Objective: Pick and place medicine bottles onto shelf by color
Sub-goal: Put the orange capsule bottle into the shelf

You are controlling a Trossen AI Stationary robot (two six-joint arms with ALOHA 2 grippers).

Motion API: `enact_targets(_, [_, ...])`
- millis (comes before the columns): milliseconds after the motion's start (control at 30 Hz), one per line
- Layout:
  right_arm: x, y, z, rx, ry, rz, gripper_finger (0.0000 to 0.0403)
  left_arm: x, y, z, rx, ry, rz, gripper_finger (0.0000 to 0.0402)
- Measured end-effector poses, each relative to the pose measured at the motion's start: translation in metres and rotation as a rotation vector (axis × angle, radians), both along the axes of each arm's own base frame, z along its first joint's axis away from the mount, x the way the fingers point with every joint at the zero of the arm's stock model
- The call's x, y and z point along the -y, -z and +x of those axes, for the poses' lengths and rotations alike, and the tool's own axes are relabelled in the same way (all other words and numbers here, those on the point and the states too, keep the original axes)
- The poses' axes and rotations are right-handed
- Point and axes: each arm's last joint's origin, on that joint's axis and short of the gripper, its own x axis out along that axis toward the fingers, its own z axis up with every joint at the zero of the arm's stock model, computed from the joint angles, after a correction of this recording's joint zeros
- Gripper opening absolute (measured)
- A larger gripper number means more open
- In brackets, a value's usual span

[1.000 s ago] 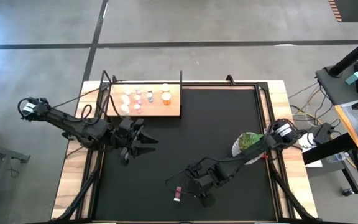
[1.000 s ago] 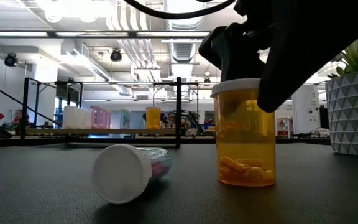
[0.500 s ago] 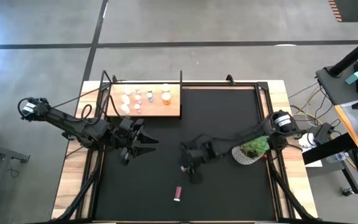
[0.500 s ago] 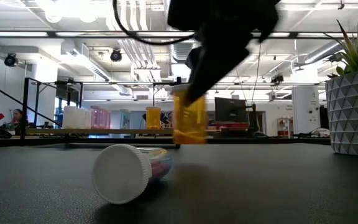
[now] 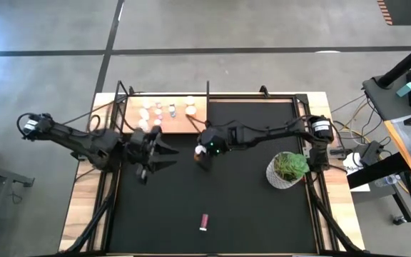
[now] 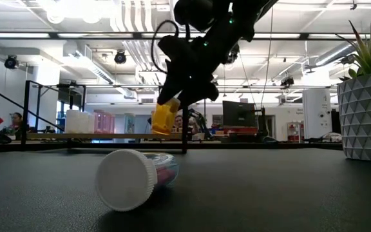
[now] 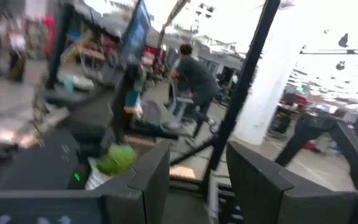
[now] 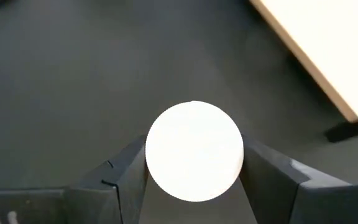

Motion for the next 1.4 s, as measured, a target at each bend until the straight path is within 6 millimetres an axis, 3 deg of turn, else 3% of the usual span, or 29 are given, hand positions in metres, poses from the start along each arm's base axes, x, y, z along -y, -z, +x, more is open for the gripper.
enact_targets(467, [0.013, 0.003, -0.002, 0.003, 0.200, -0.050, 0.0211, -0.032, -0.023, -0.030, 0.134, -0.149, 0.031, 0.0142])
enact_targets(767, [0.020, 0.028, 0.003, -0.054, 0.204, -0.045, 0.0211, -0.033, -0.021, -0.028, 0.124, -0.157, 0.033, 0.0142])
enact_targets(900, [0.022, 0.024, 0.005, -0.025, 0.199, -0.050, 0.0211, -0.033, -0.021, -0.027, 0.124, -0.164, 0.032, 0.0142])
enact_targets(1133, [0.025, 0.039, 0.006, -0.079, 0.182, -0.016, 0.0211, -0.034, -0.021, -0.027, 0.122, -0.179, 0.028, 0.0142])
enact_targets(1400, [0.025, 0.042, 0.010, -0.058, 0.176, -0.012, 0.0213, -0.033, -0.020, -0.026, 0.116, -0.179, 0.029, 0.0142])
